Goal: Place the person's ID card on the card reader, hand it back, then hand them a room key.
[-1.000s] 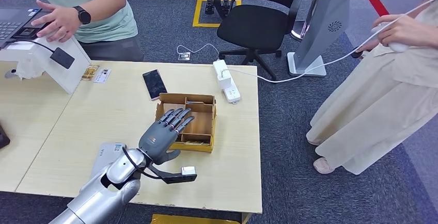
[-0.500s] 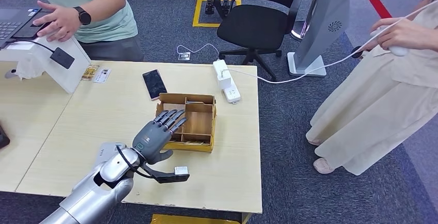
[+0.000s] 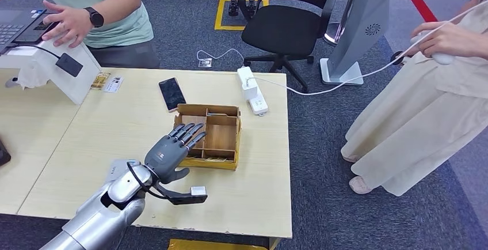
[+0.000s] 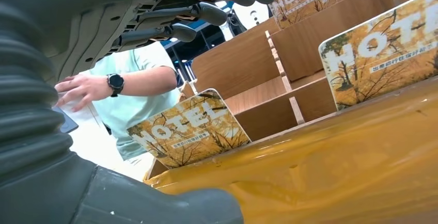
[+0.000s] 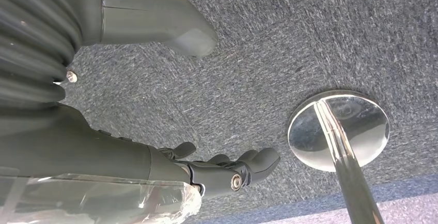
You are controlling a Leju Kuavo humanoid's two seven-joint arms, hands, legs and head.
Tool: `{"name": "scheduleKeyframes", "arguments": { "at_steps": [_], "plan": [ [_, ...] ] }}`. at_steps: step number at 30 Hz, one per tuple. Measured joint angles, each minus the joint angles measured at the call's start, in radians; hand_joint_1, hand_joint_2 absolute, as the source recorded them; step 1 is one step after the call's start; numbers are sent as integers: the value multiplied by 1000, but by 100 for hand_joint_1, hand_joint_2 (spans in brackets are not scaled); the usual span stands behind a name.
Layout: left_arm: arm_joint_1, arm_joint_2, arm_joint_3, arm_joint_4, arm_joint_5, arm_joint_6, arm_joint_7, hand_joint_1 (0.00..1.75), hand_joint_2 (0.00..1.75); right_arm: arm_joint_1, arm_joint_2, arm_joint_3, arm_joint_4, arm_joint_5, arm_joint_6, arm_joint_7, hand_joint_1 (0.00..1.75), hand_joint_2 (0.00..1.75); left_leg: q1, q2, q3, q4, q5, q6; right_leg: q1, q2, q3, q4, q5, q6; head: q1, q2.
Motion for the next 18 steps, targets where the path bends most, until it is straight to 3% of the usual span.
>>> {"name": "scheduleKeyframes", "arguments": {
  "at_steps": [18],
  "plan": [
    [0,7,0,2,-15,1,12,0,175,0,0,-1,-1,2,0,0,0,175,0,0,0,0,0,0,0,0,0,0,0,0,0,0]
  ]
}}
